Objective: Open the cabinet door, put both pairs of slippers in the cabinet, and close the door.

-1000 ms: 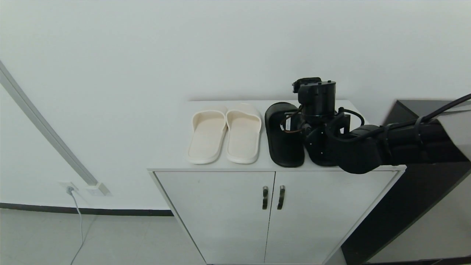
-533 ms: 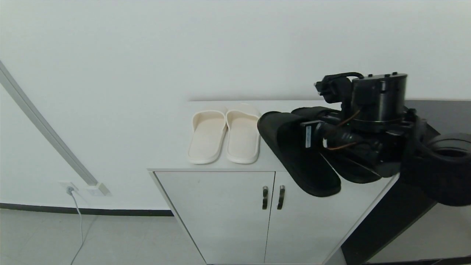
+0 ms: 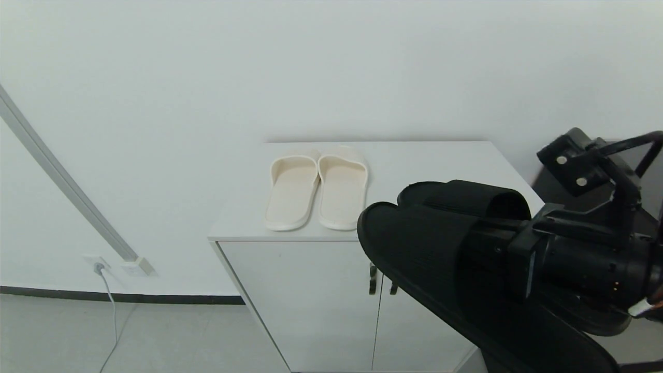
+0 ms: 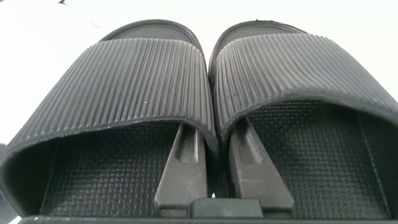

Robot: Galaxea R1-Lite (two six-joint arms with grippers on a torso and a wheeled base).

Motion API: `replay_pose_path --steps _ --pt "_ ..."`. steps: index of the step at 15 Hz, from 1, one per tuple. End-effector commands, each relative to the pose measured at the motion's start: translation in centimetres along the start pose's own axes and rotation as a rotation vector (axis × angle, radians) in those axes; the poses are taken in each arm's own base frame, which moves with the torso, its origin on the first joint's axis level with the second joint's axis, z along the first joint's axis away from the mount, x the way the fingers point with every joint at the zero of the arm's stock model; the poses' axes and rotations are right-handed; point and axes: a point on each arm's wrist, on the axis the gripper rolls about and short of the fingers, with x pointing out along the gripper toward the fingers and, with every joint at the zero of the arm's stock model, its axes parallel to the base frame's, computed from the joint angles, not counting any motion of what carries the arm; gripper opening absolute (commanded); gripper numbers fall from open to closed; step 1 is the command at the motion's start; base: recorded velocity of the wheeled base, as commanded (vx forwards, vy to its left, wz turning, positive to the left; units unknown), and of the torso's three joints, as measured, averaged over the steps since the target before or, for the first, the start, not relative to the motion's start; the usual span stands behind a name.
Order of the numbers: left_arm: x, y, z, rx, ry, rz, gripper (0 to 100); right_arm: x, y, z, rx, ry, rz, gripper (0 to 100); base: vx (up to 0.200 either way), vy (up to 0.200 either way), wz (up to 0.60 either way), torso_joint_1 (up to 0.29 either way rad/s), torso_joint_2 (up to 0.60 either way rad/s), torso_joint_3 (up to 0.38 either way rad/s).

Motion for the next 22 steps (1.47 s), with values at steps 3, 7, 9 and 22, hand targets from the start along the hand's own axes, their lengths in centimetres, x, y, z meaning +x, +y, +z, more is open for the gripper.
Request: replay_pose_path --steps 3,7,9,22 --pt "0.0 0.0 0.0 -0.001 0.002 0.0 0 -1.4 0.1 -0.3 0.0 -0.009 0.042 0 0.0 0.0 0.0 0.0 0.0 0.0" --pt "0.0 0.0 0.0 -0.003 0.002 0.0 0 -1.5 0.1 -0.8 -0.003 0.003 0.044 0 -0.05 0.0 0.0 -0.001 0.0 0.001" --pt "0.0 0.0 0.0 -0.003 0.002 0.0 0 -1.4 0.1 -1.0 -0.003 0.012 0.044 0 -0.2 0.0 0.0 0.01 0.0 0.0" --pt "0.0 0.0 0.0 -0.003 0.0 0.0 0 -1.7 0.0 -2.2 -0.051 0.042 0.081 0 -0.046 0.0 0.0 0.0 0.0 0.001"
